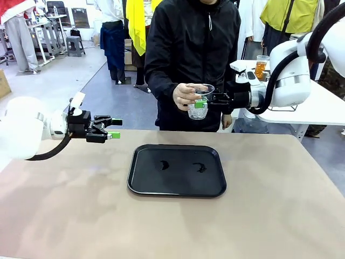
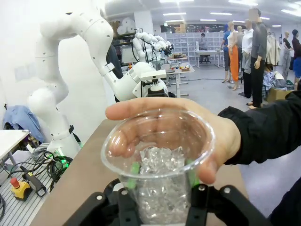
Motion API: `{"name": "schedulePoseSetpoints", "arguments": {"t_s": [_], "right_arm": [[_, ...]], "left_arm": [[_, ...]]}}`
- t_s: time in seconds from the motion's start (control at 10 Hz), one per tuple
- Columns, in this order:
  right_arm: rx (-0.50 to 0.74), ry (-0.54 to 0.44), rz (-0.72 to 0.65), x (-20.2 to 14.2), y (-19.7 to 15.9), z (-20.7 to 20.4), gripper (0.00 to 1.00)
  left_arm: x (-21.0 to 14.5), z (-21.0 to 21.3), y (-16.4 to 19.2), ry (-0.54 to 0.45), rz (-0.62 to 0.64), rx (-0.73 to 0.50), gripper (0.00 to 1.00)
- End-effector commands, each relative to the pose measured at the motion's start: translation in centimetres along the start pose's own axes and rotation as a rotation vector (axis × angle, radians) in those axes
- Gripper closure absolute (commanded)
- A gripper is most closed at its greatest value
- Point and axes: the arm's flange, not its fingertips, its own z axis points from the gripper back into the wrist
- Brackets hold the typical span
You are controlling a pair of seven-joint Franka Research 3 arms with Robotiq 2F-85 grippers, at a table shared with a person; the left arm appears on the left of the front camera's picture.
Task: Pour the drink into the iced cup.
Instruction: Open the gripper to release the iced cup you were holding.
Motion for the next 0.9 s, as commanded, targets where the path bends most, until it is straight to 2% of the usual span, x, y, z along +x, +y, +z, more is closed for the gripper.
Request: {"name": "schedulePoseSetpoints", "arguments": {"t_s": [0.0, 0.6, 0.7, 0.8], "right_arm": [[0.0, -0.001, 0.017, 0.15, 0.34, -0.01, 0.52], [0.0, 0.0, 0.0, 0.01, 0.0, 0.0, 0.52], [0.015, -0.015, -0.014, -0.01, 0.07, 0.29, 0.48], [0.023, -0.031, -0.024, -0.08, 0.2, 0.87, 0.29]], "left_arm": [[0.17, -0.06, 0.0, 0.005, -0.003, 0.003, 0.0], [0.17, -0.06, 0.0, 0.005, -0.003, 0.003, 0.0], [0.17, -0.06, 0.0, 0.005, -0.003, 0.003, 0.0], [0.17, -0.06, 0.0, 0.005, -0.003, 0.003, 0.0]]}}
